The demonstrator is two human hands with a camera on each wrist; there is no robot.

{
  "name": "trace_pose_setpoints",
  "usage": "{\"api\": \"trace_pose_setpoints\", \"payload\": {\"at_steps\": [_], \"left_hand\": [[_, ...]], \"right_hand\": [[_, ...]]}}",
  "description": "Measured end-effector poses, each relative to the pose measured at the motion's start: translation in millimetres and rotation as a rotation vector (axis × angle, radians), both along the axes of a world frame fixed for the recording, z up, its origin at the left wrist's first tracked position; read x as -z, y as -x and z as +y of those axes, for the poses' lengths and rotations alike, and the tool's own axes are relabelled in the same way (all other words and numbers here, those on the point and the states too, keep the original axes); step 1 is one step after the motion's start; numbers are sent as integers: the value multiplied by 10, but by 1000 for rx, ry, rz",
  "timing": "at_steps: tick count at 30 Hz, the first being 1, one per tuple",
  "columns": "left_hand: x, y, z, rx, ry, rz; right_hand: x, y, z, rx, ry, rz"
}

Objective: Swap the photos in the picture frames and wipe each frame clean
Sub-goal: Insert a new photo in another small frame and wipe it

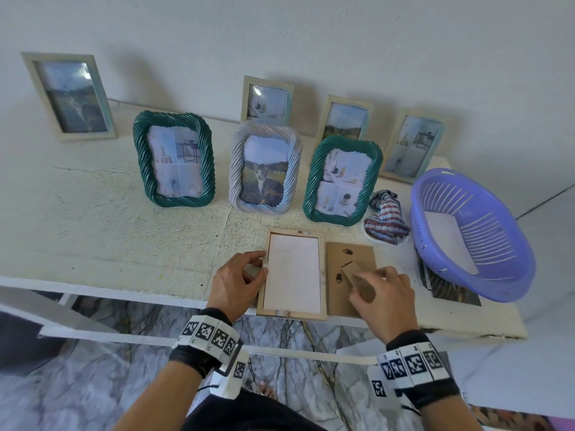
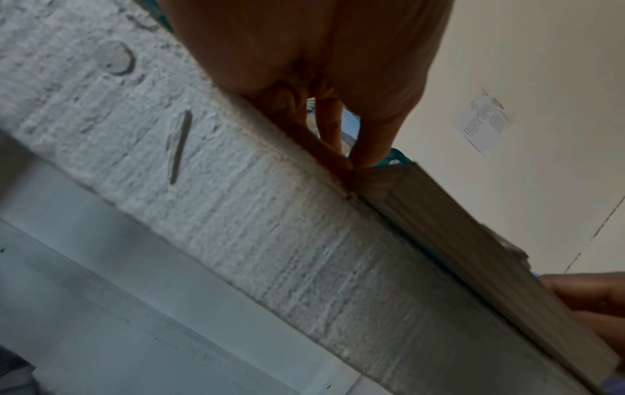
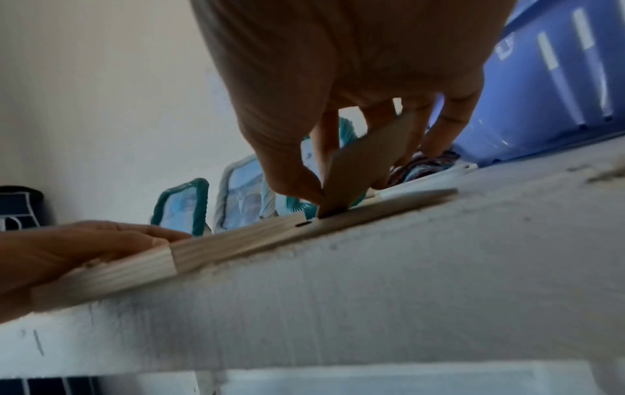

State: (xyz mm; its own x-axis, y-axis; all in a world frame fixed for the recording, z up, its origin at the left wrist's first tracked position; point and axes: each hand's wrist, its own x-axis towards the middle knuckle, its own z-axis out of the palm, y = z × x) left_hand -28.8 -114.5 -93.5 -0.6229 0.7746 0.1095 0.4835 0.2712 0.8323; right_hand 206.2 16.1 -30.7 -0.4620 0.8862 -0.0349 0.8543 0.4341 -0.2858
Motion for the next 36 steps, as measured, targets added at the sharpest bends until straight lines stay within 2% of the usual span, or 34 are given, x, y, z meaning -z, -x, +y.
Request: {"api": "trace_pose_setpoints", "payload": {"at_steps": [5,8,10,13,16,22,28,36], "left_hand": [[-12,3,-3,12,-1,-13],[-27,4,-2,10,5,-10],[-38,1,-5,10,9,8],[-52,-1,-3,8,22,15],[-61,-3,-5,11,17,22],[-64,-1,-9,17,5,5],[-73,3,-12,19,14,-1],[-58,15,-14,35,12,-20]], "right_hand": [[91,-51,3,-45,68,-116],[15,136,-68,-83,-7,13],[-31,327,-143,-177,61,72],[-12,618,-210,-319,184,-76],[90,811,-205,-371,261,-190],[202,917,-108,-385,260,-282],[176,923,-109,-392,266,-303],[120,916,-141,-346,84,-154]]}}
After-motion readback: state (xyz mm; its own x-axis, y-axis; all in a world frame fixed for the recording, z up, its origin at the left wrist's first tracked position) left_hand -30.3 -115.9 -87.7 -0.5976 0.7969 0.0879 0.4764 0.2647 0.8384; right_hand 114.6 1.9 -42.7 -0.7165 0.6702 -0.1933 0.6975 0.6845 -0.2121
